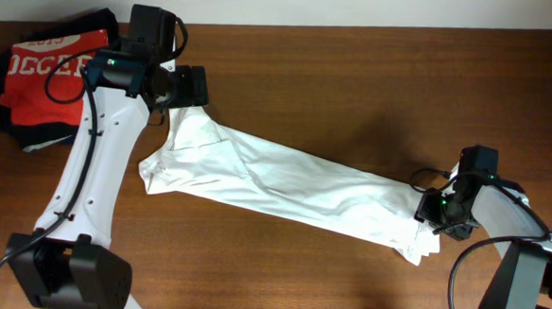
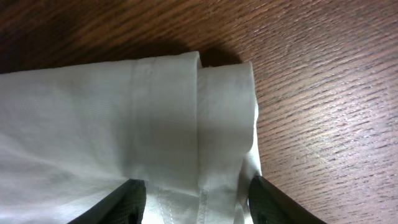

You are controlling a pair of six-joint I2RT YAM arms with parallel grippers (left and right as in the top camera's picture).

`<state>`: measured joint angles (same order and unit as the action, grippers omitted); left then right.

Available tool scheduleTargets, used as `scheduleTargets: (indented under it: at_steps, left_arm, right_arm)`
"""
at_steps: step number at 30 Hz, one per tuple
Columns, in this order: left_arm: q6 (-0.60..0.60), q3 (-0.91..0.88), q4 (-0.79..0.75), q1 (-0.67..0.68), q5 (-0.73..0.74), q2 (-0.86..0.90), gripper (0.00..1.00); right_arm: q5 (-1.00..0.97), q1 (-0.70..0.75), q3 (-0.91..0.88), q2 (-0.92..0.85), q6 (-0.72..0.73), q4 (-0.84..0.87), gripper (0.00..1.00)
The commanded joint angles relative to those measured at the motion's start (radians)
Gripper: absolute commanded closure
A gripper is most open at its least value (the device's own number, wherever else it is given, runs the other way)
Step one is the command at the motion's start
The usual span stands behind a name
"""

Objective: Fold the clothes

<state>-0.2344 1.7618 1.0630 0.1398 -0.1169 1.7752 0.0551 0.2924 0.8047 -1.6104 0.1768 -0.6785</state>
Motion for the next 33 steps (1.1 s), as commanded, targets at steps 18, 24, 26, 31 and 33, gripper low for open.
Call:
scheduleTargets:
  at_steps: [18, 24, 26, 31, 33]
  left_arm:
    - [0.005, -0.003, 0.001, -0.003, -0.011, -0.001, 0.01]
    - [0.005, -0.003, 0.001, -0.003, -0.011, -0.001, 0.01]
    - [0.005, -0.003, 0.001, -0.003, -0.011, -0.001, 0.01]
    - [0.005, -0.003, 0.001, -0.003, -0.011, -0.001, 0.01]
    - [0.005, -0.003, 0.001, -0.003, -0.011, -0.001, 0.01]
  right_arm:
    - [-0.063, 0.004, -0.027, -0.016, 0.016, -0.014, 0.96]
    - [-0.018, -0.020, 0.322, -0.010, 0.048, -0.296, 0.95]
    - [-0.002, -0.074, 0.472, -0.010, 0.048, -0.395, 0.96]
    - [0.108, -0.371, 0.546, -0.019, 0.076, -0.375, 0.96]
    - [0.127, -0.455, 0.538, -0.048, 0.121, -0.283, 0.96]
